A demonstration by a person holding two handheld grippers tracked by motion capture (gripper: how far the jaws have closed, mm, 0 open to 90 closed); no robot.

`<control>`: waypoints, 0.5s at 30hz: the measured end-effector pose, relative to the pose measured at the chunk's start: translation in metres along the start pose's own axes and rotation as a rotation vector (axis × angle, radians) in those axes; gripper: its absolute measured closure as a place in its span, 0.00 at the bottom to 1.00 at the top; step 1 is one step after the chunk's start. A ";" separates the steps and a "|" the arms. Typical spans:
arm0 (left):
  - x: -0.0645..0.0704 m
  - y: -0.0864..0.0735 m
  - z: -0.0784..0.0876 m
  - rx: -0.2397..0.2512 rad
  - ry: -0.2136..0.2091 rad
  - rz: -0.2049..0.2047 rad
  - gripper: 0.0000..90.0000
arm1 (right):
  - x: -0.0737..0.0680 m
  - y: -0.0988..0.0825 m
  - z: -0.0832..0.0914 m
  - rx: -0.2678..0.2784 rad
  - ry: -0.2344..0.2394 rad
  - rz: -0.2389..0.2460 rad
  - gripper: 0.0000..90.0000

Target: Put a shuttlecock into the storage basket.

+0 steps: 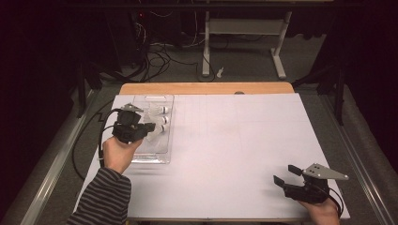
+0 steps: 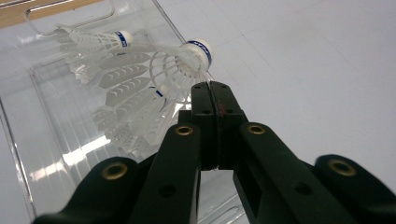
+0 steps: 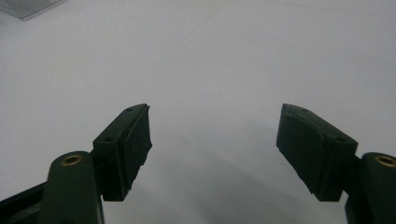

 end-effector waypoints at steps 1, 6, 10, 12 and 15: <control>-0.001 0.000 0.000 0.000 0.002 0.003 0.99 | 0.000 0.000 0.000 0.000 0.000 0.000 0.30; -0.006 0.000 -0.003 -0.003 0.012 0.018 0.99 | 0.000 0.000 0.000 0.001 0.000 0.000 0.30; -0.011 0.001 -0.006 -0.010 0.019 0.028 0.99 | 0.000 0.000 0.000 0.001 -0.001 -0.002 0.30; -0.013 0.001 -0.006 -0.002 0.019 0.040 0.99 | 0.000 0.000 0.000 0.001 0.000 -0.002 0.30; -0.015 0.002 -0.008 -0.004 0.023 0.047 0.99 | 0.000 0.000 0.000 0.001 -0.001 -0.001 0.30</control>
Point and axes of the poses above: each handheld gripper's, and its own axes: z roughly backward along the jaws, y roughly out of its top, x roughly to its right, the point moved 4 cm from there along -z, roughly forward along the jaws, and after that the axes turned 1 degree about -z, right-handed, at the moved point
